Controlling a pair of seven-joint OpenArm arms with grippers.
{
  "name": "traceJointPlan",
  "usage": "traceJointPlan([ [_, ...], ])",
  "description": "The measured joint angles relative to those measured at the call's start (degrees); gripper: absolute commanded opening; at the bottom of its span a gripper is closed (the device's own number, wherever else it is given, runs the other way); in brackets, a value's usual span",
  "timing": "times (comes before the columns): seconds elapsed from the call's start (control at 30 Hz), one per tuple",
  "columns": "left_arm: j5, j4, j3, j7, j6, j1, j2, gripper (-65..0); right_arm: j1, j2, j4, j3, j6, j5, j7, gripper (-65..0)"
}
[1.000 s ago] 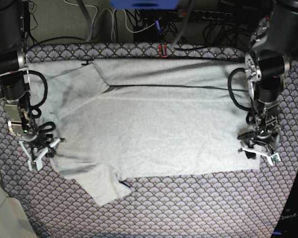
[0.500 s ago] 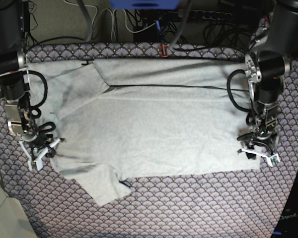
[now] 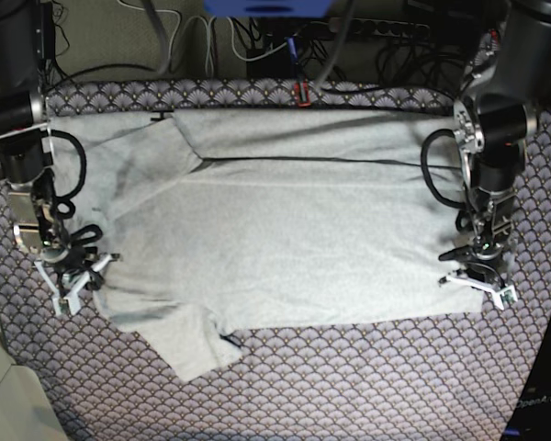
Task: Fold the T-shirt properly
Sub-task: 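Fold the grasped middle toward the collar edge with both grippers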
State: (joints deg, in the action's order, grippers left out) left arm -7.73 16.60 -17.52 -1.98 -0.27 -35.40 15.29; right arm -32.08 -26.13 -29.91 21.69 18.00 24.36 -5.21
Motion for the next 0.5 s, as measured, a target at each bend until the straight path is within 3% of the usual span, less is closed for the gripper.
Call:
traceJointPlan([
  [0.2,-0.5,16.4,-0.1,13.1,-0.7,4.9,0.6,-64.6,6.8,-3.8,-13.0,-0.4,0.1,-0.3,-6.2,-65.0],
  [0.4,-0.5,33.3,-0.2,21.6,-0.5,13.0,0.5,-64.6,15.2,-4.5,-24.6,-12.7,0.2,-0.6,-11.7,-65.0],
  [0.5,-0.5,37.7,-0.2,22.8,-0.6,16.1,0.6,-64.6,18.8,-5.2,-31.5,-16.6,0.3,-0.3,-13.0,-65.0],
])
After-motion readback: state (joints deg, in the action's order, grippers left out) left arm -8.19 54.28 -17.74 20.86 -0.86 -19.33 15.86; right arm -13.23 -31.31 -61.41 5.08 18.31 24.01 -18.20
